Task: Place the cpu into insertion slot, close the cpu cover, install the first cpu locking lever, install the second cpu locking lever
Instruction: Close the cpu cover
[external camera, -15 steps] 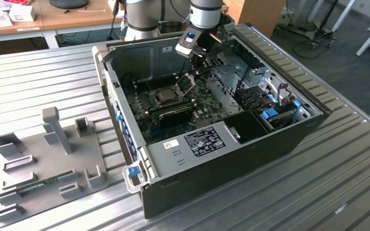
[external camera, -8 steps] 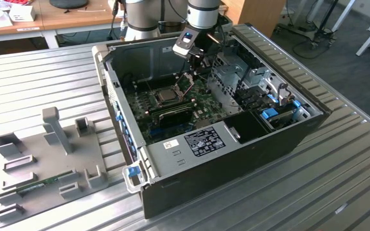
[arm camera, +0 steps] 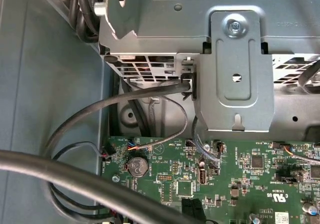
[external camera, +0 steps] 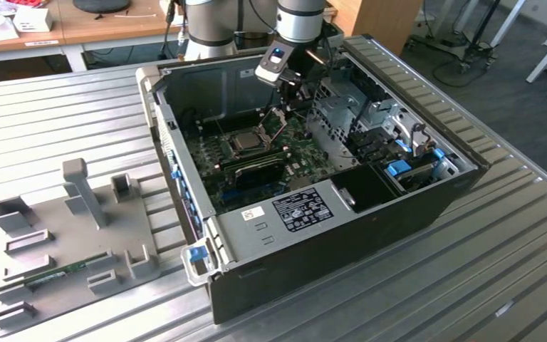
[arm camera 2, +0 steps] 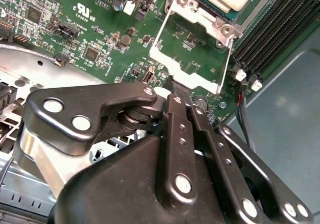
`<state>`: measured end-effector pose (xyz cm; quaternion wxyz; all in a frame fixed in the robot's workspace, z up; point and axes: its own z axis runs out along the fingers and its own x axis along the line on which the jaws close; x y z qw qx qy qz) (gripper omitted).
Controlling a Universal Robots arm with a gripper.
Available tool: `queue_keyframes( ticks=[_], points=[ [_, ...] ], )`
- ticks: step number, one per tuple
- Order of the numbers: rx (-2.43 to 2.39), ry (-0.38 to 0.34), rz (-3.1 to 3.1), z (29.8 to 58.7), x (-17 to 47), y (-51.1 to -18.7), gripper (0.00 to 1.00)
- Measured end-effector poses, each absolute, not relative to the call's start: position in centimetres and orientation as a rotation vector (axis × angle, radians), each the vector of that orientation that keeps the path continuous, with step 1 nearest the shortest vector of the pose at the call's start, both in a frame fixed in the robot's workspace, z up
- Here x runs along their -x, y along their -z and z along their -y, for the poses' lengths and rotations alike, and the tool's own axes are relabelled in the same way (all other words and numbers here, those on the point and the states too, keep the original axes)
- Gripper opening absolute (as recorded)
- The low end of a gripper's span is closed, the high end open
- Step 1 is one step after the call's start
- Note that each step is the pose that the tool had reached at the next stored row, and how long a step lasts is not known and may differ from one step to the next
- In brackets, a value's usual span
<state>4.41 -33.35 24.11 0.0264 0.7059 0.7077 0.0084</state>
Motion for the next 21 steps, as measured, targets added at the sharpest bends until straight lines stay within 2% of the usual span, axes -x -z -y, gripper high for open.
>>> queue_keyframes(
  ticks=[21],
  points=[
    [-2.181,-0.026,-2.187,33.35,-3.41,-24.08,0.10]
  ],
)
